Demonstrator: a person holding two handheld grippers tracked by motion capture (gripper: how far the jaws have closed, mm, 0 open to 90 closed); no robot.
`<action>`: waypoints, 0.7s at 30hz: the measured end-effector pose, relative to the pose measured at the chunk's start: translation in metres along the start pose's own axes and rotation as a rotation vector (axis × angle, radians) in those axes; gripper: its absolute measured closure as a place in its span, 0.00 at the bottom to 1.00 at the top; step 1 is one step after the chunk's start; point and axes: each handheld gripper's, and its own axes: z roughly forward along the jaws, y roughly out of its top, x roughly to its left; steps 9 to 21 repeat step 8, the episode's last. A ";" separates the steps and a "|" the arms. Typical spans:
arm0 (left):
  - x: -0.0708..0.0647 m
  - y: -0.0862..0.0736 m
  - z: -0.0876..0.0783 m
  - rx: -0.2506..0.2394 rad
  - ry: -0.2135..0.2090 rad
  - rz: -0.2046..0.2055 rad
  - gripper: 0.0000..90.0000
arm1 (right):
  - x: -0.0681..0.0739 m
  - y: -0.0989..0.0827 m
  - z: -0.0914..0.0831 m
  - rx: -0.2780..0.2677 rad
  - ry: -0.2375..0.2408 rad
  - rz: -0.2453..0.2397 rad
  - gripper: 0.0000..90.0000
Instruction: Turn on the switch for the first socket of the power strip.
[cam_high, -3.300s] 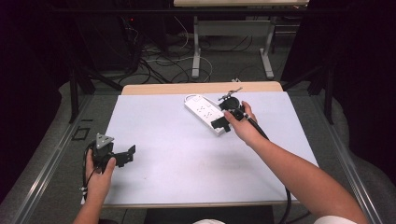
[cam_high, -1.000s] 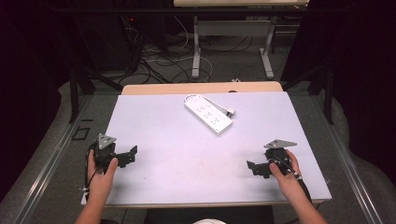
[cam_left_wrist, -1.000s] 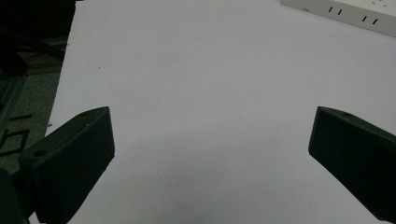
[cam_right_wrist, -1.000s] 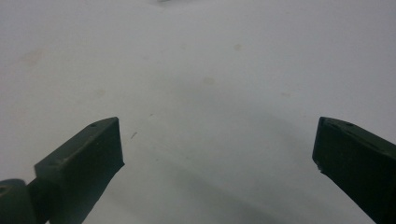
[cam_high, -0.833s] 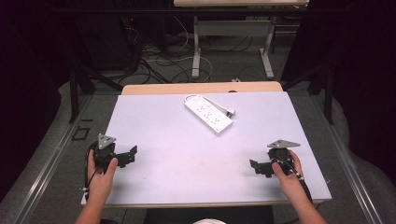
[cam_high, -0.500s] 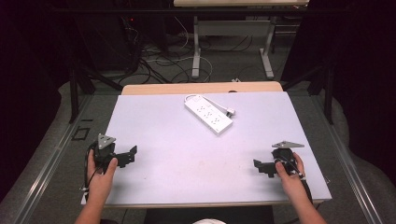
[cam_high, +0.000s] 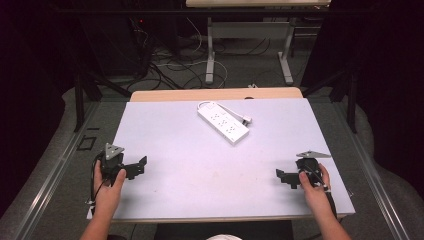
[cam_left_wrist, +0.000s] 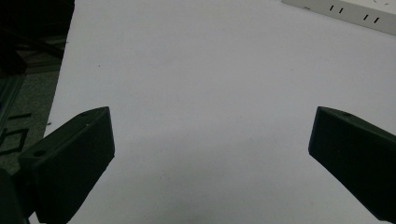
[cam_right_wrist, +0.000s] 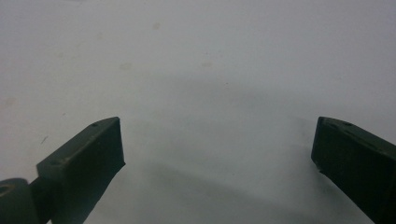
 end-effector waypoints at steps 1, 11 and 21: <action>0.000 0.000 0.000 0.001 0.000 0.000 0.00 | 0.000 0.000 0.000 0.004 -0.002 0.004 0.02; 0.001 0.000 0.001 0.000 0.000 0.001 0.00 | -0.003 0.000 -0.002 -0.007 -0.006 0.015 0.02; 0.001 0.000 0.001 0.000 0.000 0.001 0.00 | -0.003 0.000 -0.002 -0.007 -0.006 0.015 0.02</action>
